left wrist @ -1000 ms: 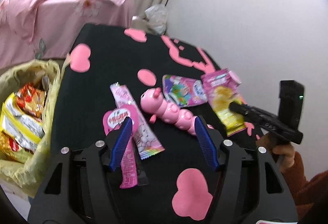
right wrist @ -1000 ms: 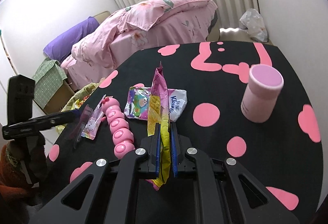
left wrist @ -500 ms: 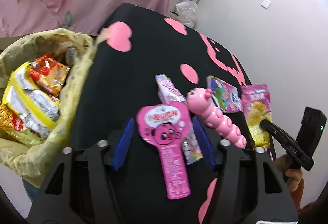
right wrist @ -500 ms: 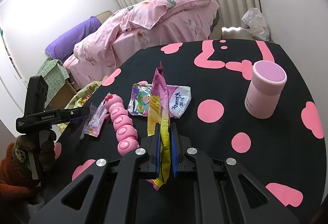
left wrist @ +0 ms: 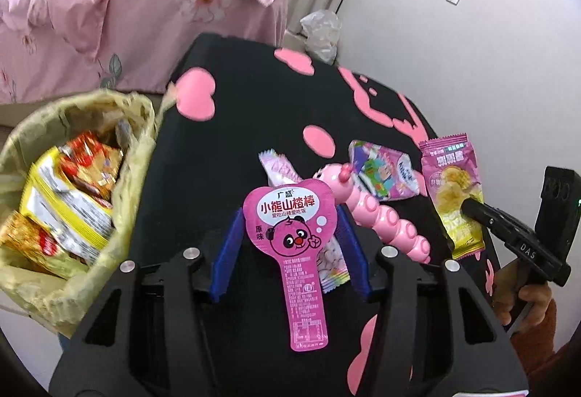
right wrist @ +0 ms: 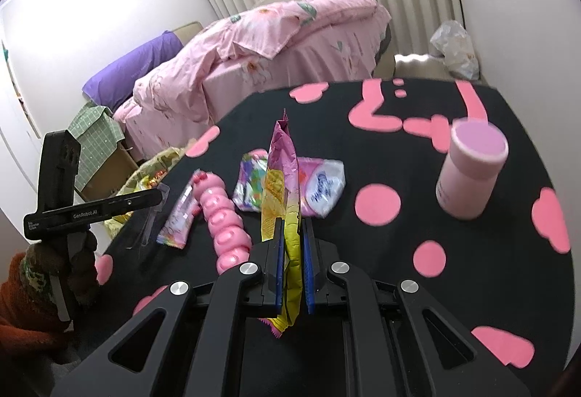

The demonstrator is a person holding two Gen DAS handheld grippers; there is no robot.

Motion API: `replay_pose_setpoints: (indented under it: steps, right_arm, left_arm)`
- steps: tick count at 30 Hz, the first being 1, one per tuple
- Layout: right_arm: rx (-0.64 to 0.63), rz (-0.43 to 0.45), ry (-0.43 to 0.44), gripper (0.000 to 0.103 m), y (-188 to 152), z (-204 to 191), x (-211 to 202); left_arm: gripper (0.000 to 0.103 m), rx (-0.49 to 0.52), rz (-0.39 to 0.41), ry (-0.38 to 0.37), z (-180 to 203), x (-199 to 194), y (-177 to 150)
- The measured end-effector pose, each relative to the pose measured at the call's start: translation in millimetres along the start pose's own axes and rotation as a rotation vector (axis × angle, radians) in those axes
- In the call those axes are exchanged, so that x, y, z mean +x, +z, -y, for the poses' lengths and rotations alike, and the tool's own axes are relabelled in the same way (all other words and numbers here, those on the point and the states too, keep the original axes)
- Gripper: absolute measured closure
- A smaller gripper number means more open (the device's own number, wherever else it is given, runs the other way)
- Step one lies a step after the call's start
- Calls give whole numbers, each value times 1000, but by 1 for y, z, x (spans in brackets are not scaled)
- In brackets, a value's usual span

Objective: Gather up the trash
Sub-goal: 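Lift the pink lollipop card with the left tool while the right tool holds the packet, then carry the lollipop card and pink packet over the yellow bag and release both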

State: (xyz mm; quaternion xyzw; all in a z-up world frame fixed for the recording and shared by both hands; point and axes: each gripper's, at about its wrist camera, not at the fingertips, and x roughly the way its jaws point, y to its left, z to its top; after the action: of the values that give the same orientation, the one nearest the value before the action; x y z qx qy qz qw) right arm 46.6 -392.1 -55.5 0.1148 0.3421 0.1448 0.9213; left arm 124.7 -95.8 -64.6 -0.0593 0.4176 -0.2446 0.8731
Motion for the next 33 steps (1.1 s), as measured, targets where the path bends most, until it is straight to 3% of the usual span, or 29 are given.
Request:
replay_pose_setpoints:
  steps: [11, 25, 33]
  right_arm:
    - [-165, 49, 15, 92, 50, -57, 0]
    - [-380, 27, 122, 92, 84, -164, 32]
    - [-400, -89, 212, 92, 101, -208, 92]
  left_arm:
    - [54, 90, 198, 82, -1, -67, 21]
    - [54, -97, 292, 215, -99, -124, 25]
    - [54, -196, 303, 253, -157, -129, 15]
